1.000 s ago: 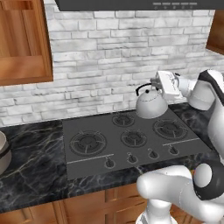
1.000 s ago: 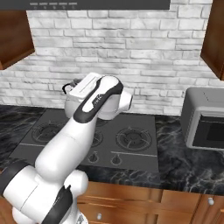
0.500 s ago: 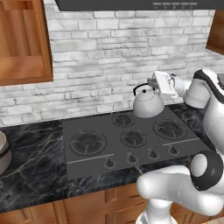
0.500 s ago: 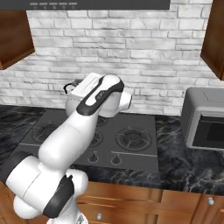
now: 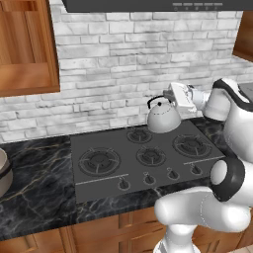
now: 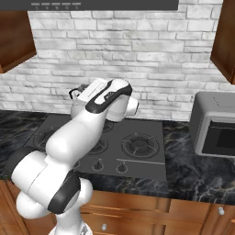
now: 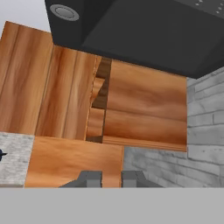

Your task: Pick the kettle from the cabinet and place it on a stove burner. Then pick the pot from the counter and place it on another stove burner. Finally, turn both burners on.

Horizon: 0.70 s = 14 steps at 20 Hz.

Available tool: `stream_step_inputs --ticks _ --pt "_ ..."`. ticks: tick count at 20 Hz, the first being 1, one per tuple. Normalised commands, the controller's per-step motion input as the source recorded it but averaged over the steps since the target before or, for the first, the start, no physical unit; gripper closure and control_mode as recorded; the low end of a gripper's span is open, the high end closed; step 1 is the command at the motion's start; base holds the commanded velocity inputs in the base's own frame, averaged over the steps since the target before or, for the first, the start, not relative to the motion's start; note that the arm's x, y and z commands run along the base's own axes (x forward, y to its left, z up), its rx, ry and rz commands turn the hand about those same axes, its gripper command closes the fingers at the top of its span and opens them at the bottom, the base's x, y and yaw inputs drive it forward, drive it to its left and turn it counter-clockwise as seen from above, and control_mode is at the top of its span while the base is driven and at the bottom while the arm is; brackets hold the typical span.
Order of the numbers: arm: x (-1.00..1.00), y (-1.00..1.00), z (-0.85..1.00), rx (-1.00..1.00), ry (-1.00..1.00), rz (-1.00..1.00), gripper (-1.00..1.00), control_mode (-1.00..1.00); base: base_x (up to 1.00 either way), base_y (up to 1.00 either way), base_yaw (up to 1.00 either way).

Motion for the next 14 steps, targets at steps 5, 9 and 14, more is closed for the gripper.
stream_step_inputs --ticks 5,9,14 --pt "0.12 0.00 -0.05 0.01 -0.08 0.00 1.00 -1.00 0.00 0.00 0.00" --pt "0.01 0.00 -0.15 0.00 -0.09 0.01 1.00 -1.00 0.00 0.00 0.00" --pt "0.07 0.00 -0.18 0.03 -0.05 0.01 1.00 -1.00 0.00 0.00 0.00"
